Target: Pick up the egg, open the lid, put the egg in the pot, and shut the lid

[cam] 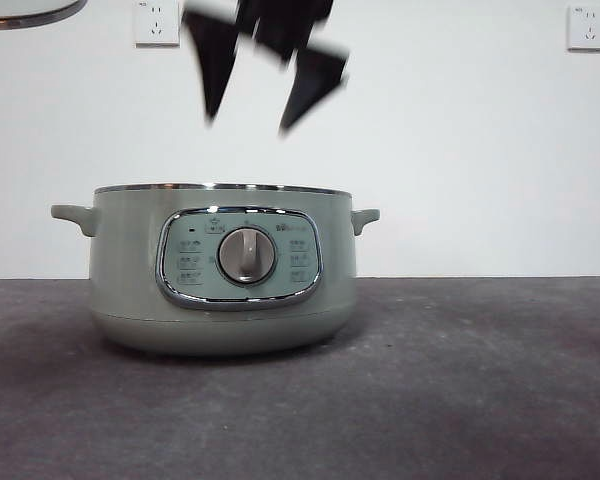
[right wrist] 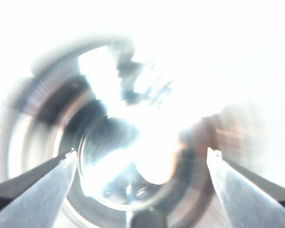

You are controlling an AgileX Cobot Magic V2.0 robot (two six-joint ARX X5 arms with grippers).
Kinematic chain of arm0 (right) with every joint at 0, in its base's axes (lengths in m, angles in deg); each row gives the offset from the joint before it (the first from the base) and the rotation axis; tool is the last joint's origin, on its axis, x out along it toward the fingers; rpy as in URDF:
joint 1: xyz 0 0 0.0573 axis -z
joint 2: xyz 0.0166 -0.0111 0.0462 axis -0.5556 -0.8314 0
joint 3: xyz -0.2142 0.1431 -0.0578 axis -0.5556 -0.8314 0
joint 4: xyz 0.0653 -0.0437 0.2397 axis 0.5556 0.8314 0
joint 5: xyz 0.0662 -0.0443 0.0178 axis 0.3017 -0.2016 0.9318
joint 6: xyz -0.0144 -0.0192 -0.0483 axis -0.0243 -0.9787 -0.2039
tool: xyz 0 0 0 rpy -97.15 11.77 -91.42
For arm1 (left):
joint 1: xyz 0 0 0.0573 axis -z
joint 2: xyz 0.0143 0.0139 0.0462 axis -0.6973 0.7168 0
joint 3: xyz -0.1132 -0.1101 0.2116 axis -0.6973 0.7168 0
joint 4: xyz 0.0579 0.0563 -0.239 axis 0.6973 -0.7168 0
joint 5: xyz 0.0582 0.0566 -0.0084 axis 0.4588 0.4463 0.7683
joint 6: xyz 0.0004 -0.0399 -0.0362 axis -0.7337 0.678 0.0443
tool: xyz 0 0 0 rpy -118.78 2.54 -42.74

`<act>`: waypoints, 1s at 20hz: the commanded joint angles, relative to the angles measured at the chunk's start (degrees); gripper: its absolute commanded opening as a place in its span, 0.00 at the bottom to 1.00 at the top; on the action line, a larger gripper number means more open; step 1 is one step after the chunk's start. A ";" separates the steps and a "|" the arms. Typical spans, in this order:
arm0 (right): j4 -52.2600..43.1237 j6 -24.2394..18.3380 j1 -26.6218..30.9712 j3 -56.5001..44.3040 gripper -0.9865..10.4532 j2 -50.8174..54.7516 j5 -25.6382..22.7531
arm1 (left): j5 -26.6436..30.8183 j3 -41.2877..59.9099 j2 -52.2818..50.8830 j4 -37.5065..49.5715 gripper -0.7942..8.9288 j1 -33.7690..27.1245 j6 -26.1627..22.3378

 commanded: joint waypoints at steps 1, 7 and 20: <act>3.08 0.17 0.81 0.22 0.50 5.81 -0.72 | -0.74 -0.63 0.81 4.31 0.07 -0.20 -0.72; 16.48 -1.46 1.75 -0.31 0.50 20.61 0.20 | -5.20 -0.63 6.12 13.35 0.07 0.48 -0.66; 16.46 2.64 1.68 -28.70 0.50 49.37 3.39 | -4.61 -2.78 29.18 33.42 0.07 11.08 -0.72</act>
